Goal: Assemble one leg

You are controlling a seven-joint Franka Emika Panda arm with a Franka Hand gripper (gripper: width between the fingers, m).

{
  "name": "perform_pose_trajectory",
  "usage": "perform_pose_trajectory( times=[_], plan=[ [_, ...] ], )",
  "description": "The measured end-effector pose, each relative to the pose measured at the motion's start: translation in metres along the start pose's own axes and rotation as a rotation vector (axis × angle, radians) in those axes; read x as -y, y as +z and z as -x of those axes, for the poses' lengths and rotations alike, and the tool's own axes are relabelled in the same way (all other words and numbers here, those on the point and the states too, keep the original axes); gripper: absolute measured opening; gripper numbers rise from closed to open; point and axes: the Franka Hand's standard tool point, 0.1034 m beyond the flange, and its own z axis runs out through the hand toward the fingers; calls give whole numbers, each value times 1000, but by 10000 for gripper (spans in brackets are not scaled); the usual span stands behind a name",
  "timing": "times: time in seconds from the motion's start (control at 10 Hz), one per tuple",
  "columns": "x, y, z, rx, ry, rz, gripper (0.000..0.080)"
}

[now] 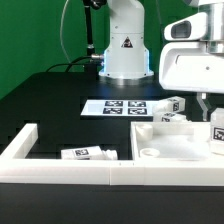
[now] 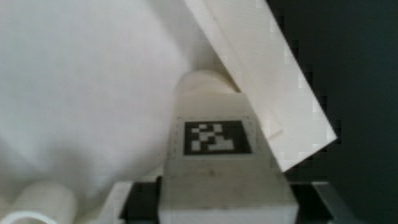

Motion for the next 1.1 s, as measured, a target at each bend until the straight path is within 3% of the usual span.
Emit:
perform_pose_trajectory(
  times=[0.4, 0.6, 0.8, 1.1],
  plan=[
    [0, 1, 2, 19, 329, -2, 290],
    [0, 1, 2, 18, 289, -2, 290],
    [2, 1, 6, 20, 184, 3, 605],
    [3, 1, 7, 14, -57, 3, 647]
  ],
)
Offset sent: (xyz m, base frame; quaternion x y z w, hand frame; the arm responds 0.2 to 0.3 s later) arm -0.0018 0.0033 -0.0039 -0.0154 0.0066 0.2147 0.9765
